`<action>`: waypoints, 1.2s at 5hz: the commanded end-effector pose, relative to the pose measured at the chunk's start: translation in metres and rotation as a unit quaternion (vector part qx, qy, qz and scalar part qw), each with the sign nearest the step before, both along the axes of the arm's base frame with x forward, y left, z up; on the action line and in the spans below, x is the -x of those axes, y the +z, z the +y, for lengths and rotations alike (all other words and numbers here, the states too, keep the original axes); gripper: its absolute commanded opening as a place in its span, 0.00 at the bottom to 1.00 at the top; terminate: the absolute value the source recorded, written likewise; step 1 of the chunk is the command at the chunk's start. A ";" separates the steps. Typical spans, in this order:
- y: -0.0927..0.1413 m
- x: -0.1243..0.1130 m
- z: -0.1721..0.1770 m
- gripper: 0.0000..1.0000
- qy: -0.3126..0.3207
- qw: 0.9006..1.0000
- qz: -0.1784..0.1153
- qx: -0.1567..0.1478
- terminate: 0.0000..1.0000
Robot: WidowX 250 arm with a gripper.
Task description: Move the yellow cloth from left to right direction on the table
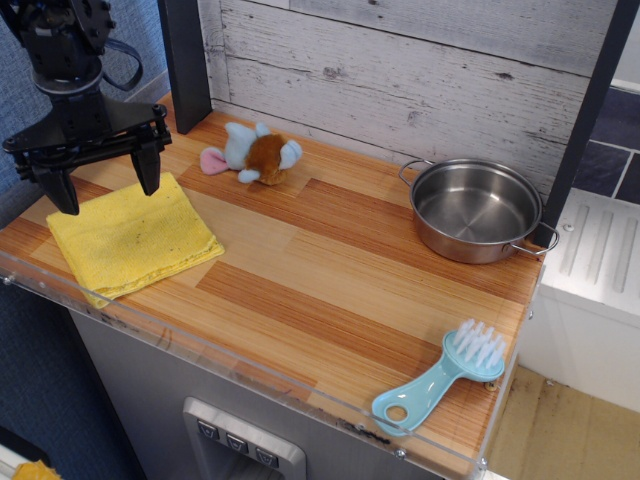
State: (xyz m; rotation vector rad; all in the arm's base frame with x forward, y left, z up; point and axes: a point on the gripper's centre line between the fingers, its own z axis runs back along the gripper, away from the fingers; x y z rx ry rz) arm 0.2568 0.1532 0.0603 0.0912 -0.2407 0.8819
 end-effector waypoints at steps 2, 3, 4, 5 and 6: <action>-0.025 -0.011 0.020 1.00 0.019 1.000 0.000 0.016 0.00; -0.032 -0.013 0.020 1.00 0.018 1.000 0.007 0.020 0.00; -0.041 -0.013 0.016 1.00 0.016 0.999 0.021 0.023 0.00; -0.045 -0.013 0.004 1.00 0.007 0.999 0.027 0.025 0.00; -0.049 -0.015 -0.015 1.00 -0.007 0.999 0.033 0.025 0.00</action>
